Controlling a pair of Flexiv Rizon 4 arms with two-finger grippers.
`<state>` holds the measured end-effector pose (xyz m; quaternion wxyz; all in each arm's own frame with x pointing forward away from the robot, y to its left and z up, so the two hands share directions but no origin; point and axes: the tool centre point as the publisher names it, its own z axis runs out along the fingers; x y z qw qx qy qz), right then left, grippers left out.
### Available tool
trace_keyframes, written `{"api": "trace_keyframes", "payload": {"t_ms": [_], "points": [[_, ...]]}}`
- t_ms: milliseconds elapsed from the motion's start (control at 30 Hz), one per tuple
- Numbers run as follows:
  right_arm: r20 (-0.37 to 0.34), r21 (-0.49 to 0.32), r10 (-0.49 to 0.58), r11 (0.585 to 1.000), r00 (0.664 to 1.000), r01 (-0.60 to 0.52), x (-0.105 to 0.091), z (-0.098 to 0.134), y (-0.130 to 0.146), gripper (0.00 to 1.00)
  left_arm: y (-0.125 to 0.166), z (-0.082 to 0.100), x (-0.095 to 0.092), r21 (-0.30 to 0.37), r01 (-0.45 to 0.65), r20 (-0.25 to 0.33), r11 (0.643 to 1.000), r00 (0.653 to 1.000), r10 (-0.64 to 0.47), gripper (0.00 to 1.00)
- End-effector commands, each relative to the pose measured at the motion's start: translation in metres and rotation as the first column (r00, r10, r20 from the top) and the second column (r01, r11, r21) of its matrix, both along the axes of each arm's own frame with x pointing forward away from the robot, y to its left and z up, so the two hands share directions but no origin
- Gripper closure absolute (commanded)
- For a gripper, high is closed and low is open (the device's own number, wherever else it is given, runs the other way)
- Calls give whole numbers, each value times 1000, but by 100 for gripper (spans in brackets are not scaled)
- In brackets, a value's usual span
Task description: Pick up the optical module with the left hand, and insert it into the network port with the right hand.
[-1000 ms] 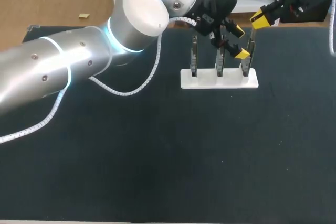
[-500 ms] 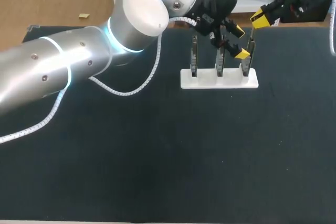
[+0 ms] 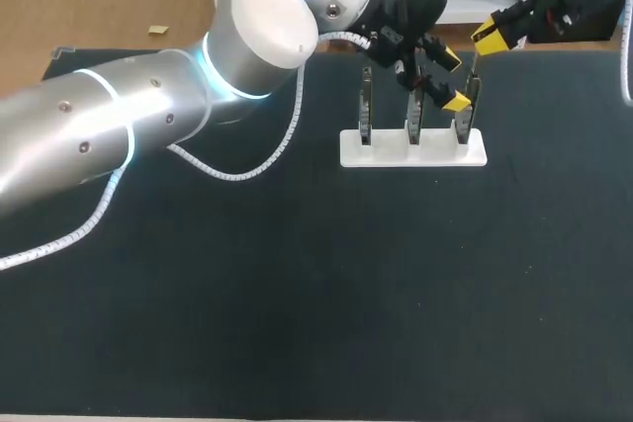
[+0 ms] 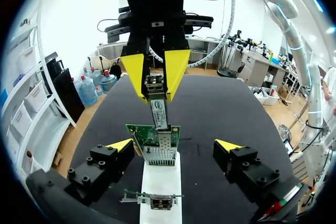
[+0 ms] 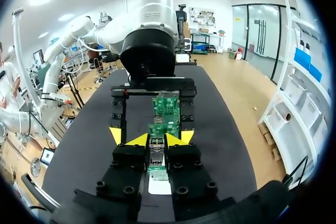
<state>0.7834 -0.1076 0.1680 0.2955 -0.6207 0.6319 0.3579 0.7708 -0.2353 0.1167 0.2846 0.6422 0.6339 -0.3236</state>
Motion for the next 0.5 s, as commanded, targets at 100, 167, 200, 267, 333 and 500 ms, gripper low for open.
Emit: {"api": "trace_keyframes", "payload": {"t_ms": [100, 167, 200, 267, 333, 500], "points": [[7, -10, -7, 1000, 1000, 7, -4, -1, 2, 100, -1, 1, 1, 7, 0, -3, 1000, 1000, 0, 0], [6, -12, -6, 1000, 1000, 6, -4, -2, 2, 100, -1, 1, 1, 7, 0, -3, 1000, 1000, 0, 0], [6, -14, -6, 1000, 1000, 6, -4, -2, 2, 100, -1, 1, 1, 7, 0, -3, 1000, 1000, 0, 0], [8, -17, -6, 1000, 1000, 6, -4, -2, 2, 100, -1, 1, 1, 7, 0, -3, 1000, 1000, 0, 0], [10, -20, -6, 1000, 1000, 6, -4, -2, 2, 100, -1, 1, 1, 7, 0, -3, 1000, 1000, 0, 0], [22, -14, -13, 1000, 1000, 13, -3, -1, 2, 100, -1, 1, 1, 7, 0, -3, 1000, 1000, 0, 0]]}}
